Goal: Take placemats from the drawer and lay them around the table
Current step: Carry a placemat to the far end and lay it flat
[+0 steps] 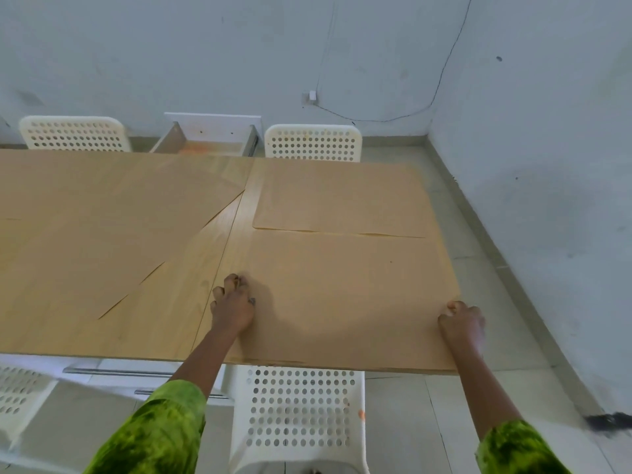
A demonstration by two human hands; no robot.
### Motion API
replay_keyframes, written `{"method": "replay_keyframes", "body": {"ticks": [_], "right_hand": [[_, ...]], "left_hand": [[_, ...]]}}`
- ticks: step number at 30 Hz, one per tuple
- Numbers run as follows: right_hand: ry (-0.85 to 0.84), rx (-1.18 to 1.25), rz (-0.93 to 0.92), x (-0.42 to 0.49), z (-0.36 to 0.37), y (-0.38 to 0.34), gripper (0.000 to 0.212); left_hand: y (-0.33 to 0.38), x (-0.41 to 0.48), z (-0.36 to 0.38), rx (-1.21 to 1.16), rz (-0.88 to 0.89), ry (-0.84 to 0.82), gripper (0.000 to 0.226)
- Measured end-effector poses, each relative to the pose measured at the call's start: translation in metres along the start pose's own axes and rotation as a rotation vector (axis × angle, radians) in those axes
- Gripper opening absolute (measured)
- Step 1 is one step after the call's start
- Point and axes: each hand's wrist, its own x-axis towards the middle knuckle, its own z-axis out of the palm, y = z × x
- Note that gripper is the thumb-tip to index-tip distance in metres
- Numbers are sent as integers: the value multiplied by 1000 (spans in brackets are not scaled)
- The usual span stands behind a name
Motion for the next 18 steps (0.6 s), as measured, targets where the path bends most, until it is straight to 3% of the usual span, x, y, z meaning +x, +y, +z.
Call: {"method": "replay_keyframes", "body": {"ticks": [18], "right_hand": [[63,-168,-6,-4,6,-6,35]], "left_hand": [[1,1,-4,46,-7,2,50]]}}
